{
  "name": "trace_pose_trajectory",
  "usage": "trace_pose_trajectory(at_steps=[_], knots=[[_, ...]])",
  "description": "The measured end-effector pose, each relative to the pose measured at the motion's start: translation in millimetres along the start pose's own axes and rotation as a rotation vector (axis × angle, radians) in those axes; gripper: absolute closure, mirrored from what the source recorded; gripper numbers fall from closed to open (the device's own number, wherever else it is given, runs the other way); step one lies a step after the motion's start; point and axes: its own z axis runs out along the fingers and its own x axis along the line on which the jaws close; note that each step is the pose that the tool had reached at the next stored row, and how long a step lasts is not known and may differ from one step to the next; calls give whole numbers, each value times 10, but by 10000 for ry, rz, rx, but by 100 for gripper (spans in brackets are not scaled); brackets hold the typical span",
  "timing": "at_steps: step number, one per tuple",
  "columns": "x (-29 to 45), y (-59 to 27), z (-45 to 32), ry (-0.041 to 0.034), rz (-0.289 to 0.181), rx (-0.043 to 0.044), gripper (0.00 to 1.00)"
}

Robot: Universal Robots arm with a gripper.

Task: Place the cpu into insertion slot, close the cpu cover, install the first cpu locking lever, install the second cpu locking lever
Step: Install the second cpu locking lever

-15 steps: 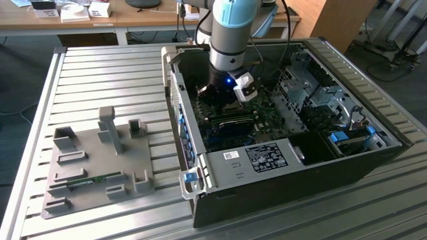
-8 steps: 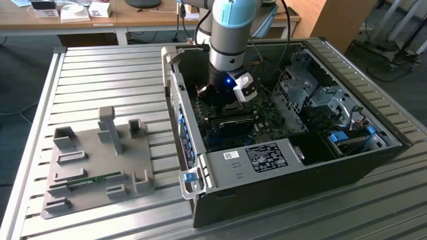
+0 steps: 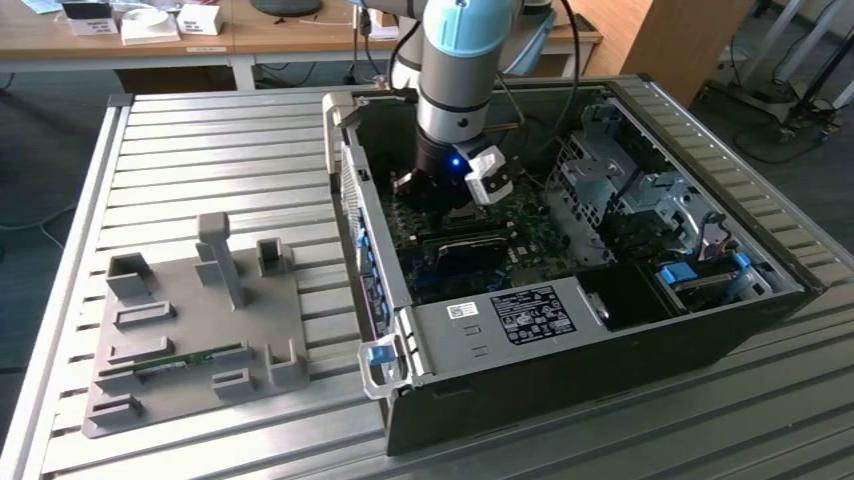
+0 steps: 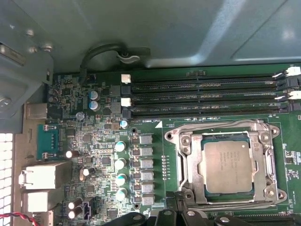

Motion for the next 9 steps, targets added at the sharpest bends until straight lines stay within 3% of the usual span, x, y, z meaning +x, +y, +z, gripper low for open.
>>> trace_pose_trajectory(at_steps=[9], knots=[[25, -3, 12, -6, -1, -9, 89]])
